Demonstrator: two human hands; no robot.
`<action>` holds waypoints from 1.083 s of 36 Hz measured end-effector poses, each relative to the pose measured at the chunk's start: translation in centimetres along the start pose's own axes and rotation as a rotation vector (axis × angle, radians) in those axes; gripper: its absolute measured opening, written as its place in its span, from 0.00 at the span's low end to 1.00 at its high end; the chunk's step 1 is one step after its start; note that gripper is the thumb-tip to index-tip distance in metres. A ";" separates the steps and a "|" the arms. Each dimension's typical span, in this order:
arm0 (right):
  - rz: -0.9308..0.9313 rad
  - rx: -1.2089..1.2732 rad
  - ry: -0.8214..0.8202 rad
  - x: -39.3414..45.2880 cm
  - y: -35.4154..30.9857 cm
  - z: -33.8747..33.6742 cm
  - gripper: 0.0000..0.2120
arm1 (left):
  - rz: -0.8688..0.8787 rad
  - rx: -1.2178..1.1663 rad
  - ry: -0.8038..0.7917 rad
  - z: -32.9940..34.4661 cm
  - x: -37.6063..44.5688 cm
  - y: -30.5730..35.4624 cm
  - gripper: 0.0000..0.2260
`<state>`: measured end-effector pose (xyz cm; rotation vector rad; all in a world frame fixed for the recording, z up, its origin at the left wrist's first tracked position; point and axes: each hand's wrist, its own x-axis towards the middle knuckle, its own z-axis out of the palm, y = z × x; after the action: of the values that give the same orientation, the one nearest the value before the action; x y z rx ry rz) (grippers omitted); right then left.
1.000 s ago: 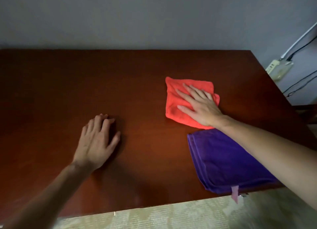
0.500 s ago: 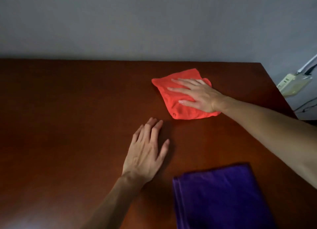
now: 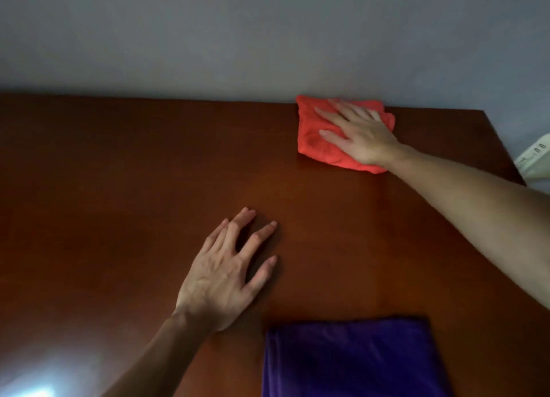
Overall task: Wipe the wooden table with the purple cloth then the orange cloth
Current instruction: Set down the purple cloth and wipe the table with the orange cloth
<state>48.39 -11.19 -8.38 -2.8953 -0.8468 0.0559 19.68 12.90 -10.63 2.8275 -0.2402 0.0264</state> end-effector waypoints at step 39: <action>-0.245 -0.056 -0.079 -13.8 14.8 -2.1 0.29 | 0.009 0.032 0.026 4.8 7.2 13.4 0.24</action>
<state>44.83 -31.20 -8.25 -2.8314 -1.2296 0.1248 24.48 -2.27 -10.96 2.8564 -0.2489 0.0695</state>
